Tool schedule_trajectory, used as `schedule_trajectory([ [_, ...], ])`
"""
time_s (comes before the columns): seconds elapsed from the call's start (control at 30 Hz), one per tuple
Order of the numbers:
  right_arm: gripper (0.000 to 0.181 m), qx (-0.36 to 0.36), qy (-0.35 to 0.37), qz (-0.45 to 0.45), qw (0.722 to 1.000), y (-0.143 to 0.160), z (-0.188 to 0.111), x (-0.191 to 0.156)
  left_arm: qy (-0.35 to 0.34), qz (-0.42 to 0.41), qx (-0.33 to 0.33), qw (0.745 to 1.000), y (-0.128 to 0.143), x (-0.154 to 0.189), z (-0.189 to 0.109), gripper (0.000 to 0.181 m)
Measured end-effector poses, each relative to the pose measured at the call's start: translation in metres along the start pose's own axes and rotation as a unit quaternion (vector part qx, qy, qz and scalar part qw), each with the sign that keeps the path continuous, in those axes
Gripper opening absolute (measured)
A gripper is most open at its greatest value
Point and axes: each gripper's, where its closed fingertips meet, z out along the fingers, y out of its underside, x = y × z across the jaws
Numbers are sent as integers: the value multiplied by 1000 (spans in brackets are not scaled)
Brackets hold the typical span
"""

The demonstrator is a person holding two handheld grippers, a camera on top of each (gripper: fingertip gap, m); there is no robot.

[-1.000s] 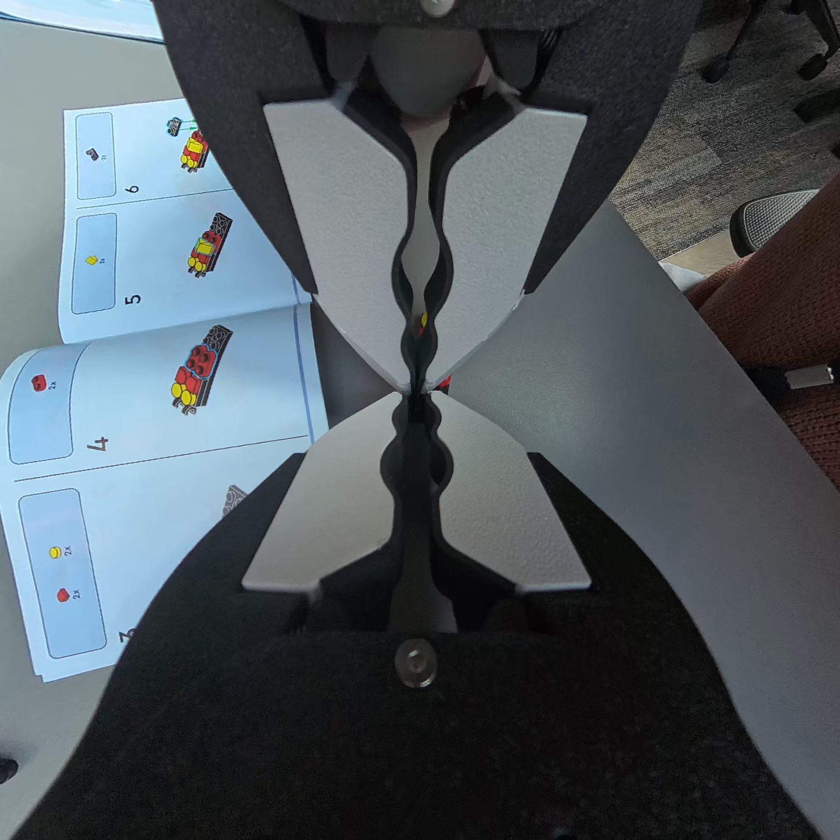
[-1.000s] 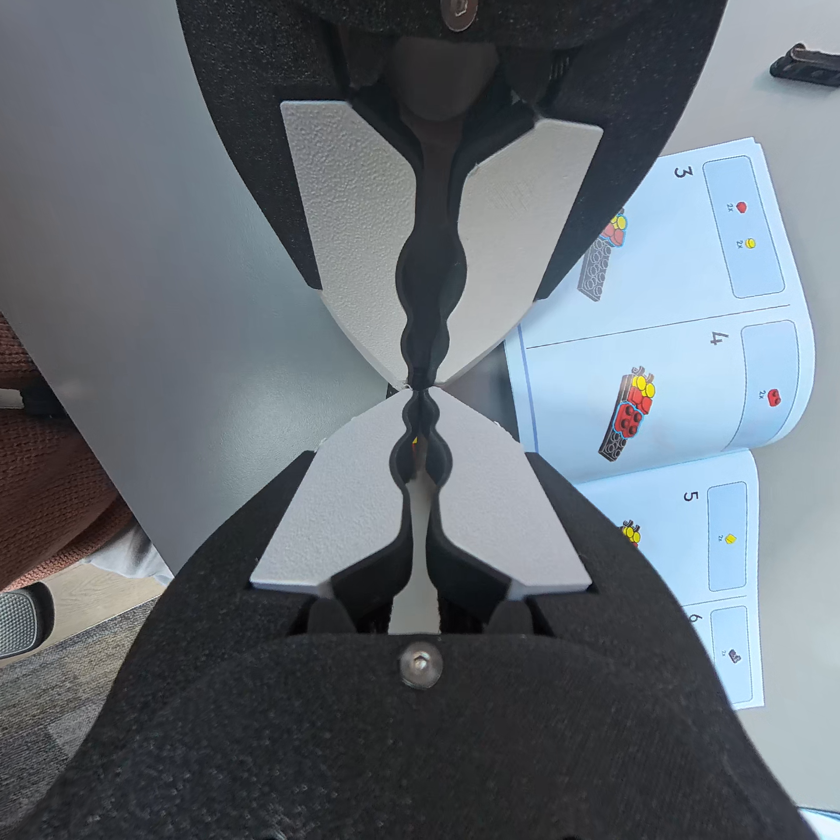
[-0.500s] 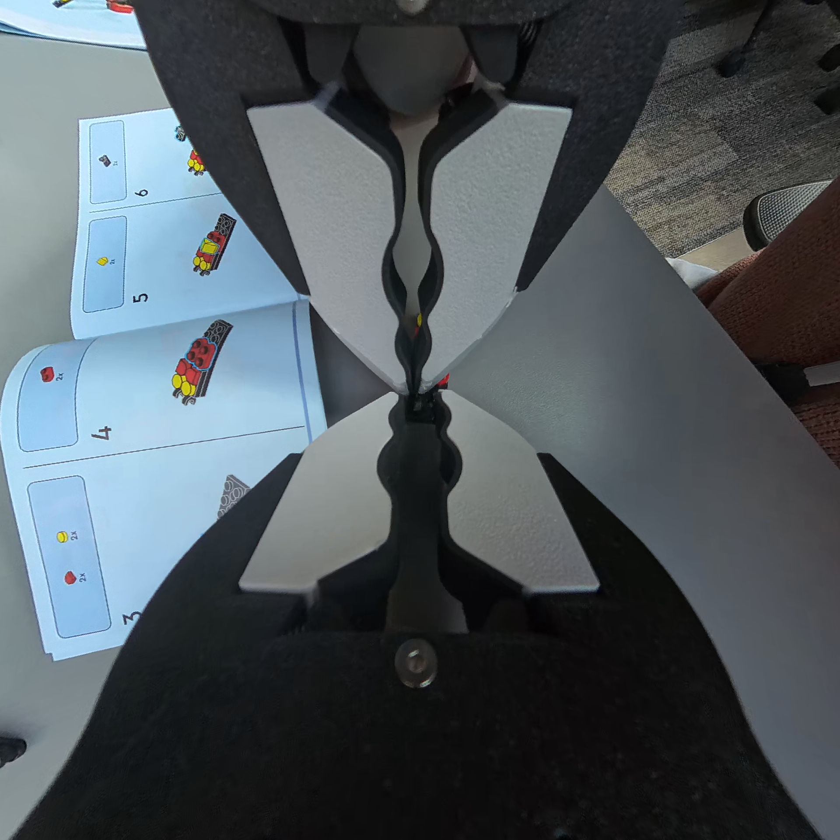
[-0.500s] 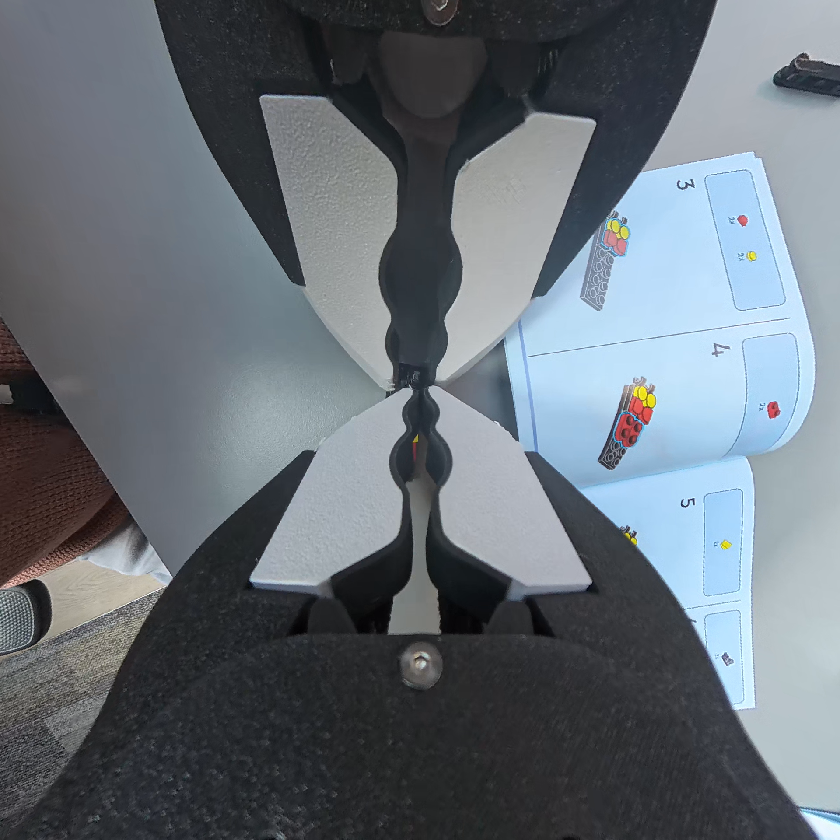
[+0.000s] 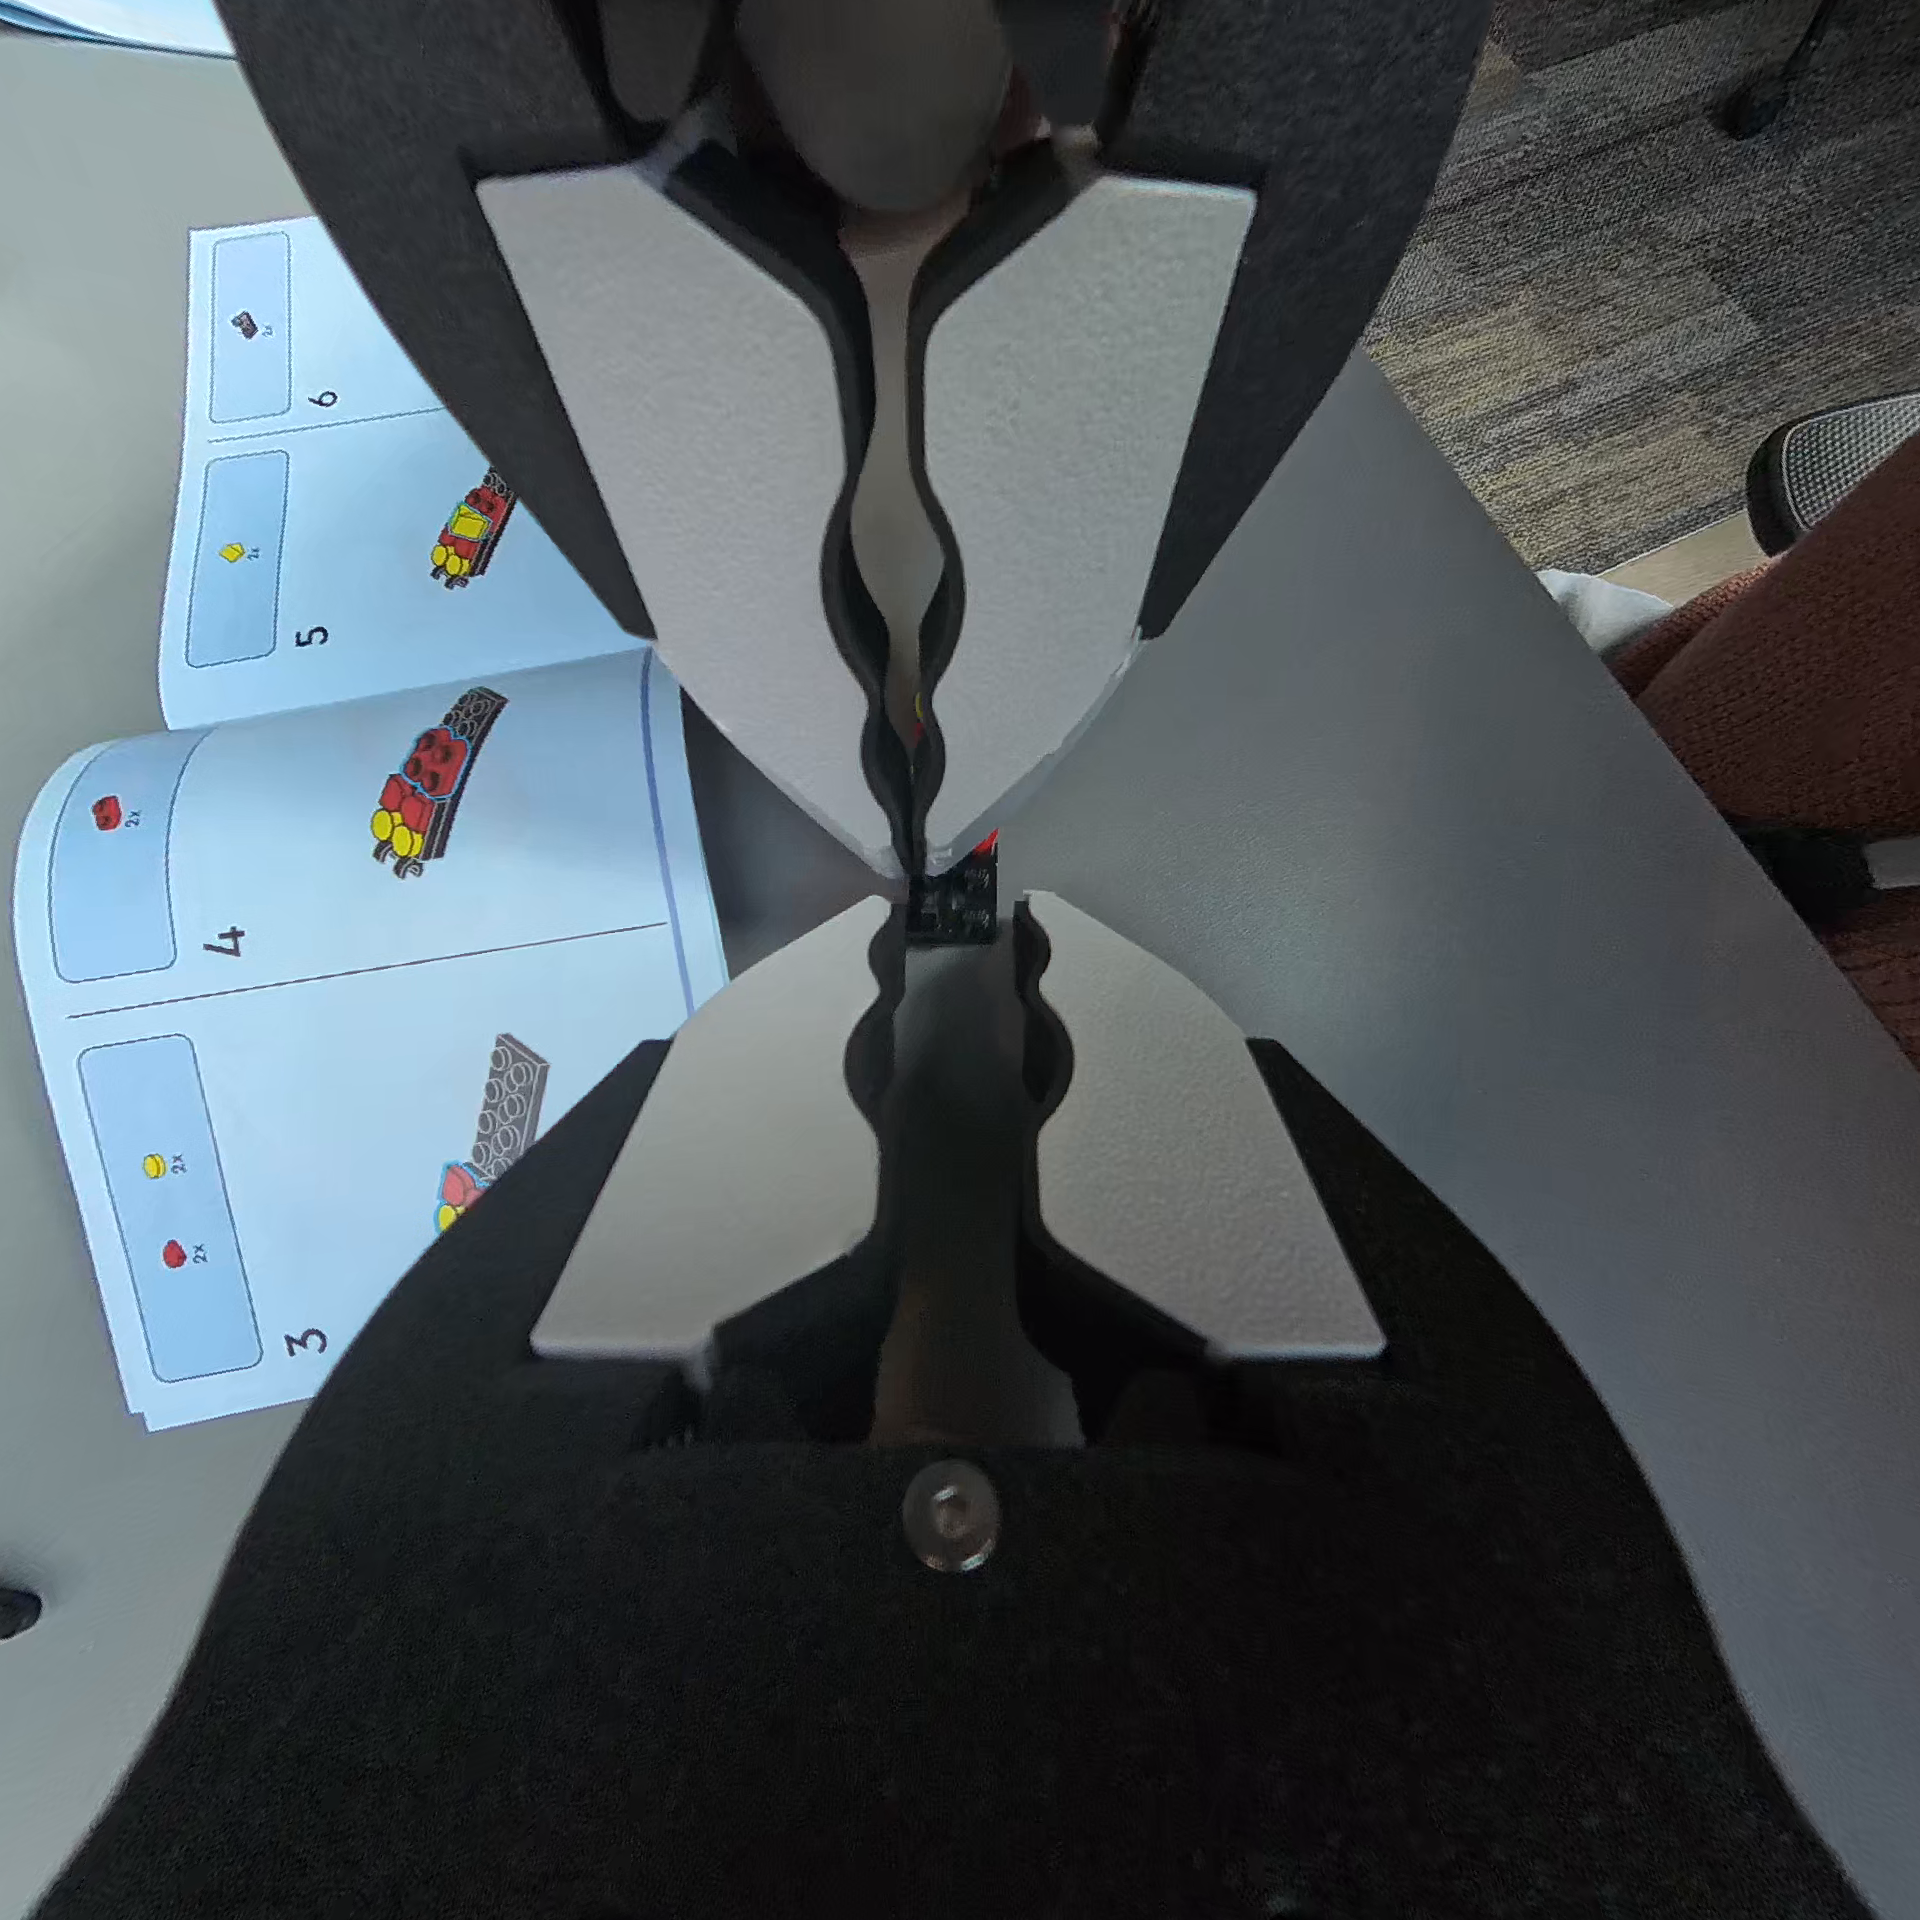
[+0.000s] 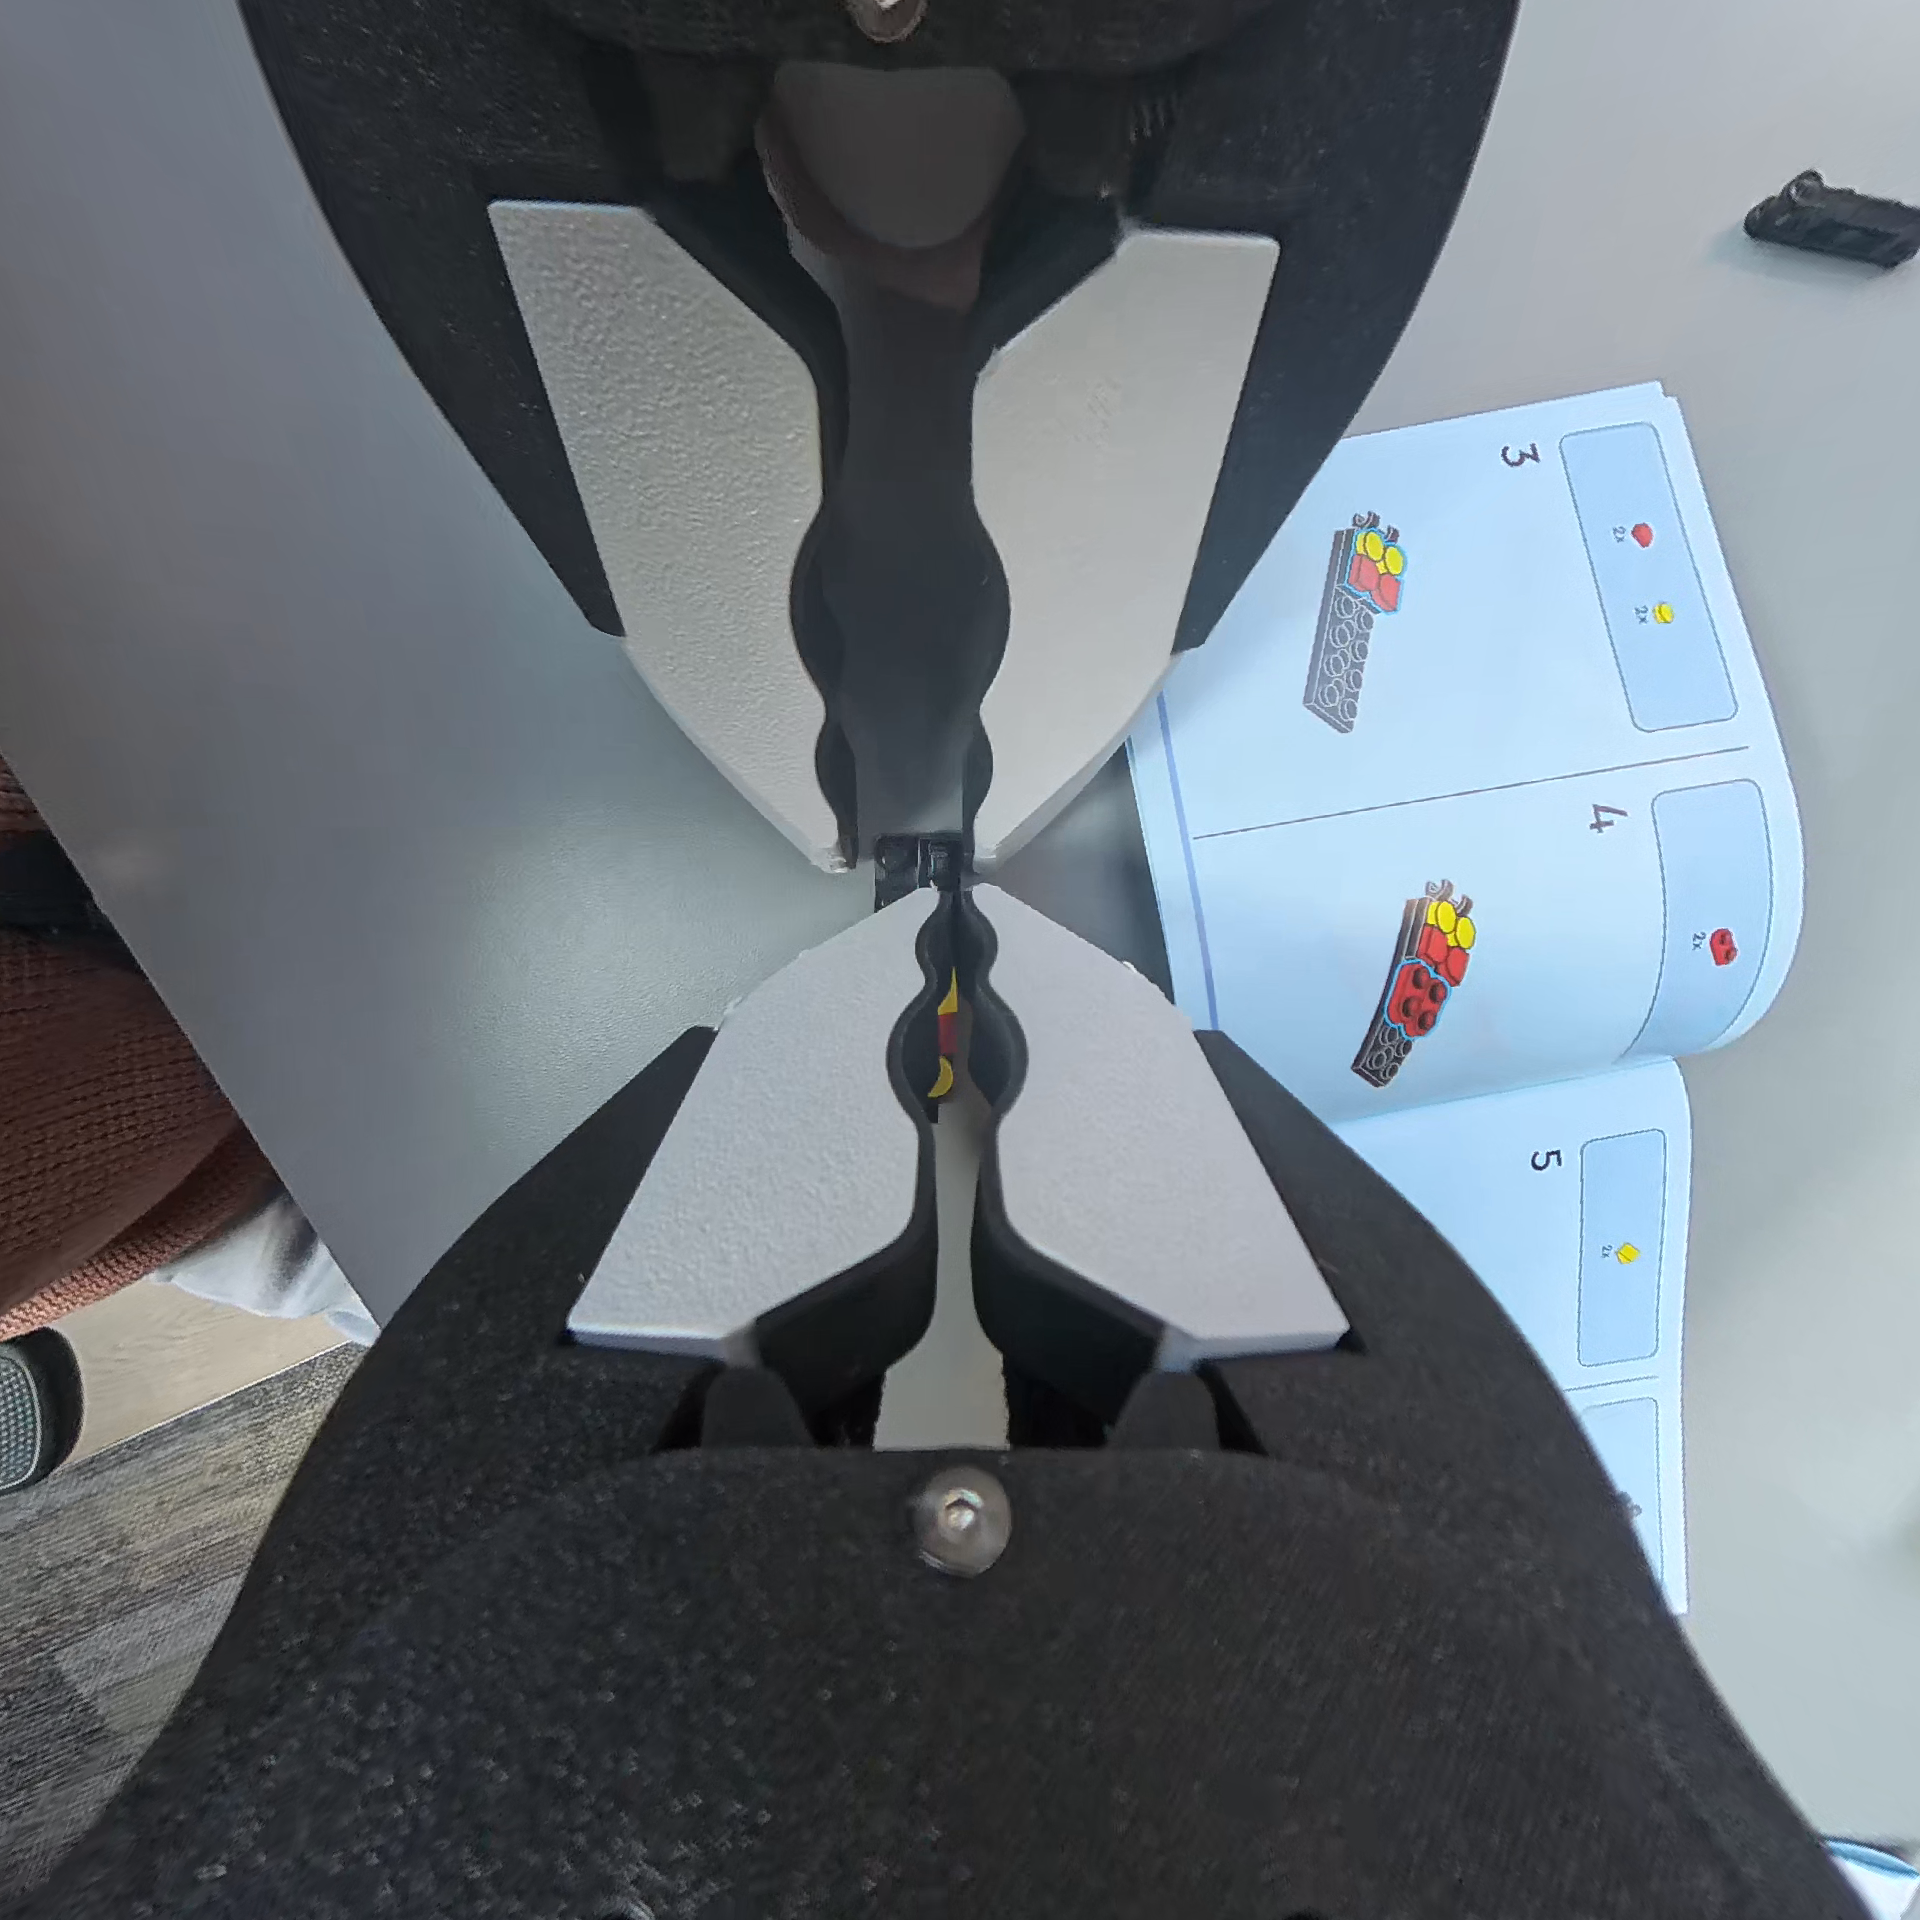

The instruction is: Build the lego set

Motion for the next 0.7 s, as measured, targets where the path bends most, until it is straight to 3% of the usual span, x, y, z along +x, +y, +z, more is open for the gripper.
schedule_trajectory([
  [0.13, 0, 29, 4, 15, 999, -3, -10, -1, -3, -6, -2, 1000, 0, -1, -1, 20],
  [0.27, 0, 90, 50, 75, 992, 10, -44, 12, -16, -24, 24, 999, -9, -3, -17, 22],
  [0.43, 0, 214, 88, 198, 953, 40, -72, 17, -53, -35, 42, 997, -8, 1, -51, 24],
  [0.57, 4, 224, 137, 204, 943, 53, -91, 10, -96, -39, 37, 994, 3, 4, -77, 25],
  [0.7, 4, 207, 123, 198, 950, 59, -100, -15, -154, -48, 23, 987, 22, 15, -110, 24],
])
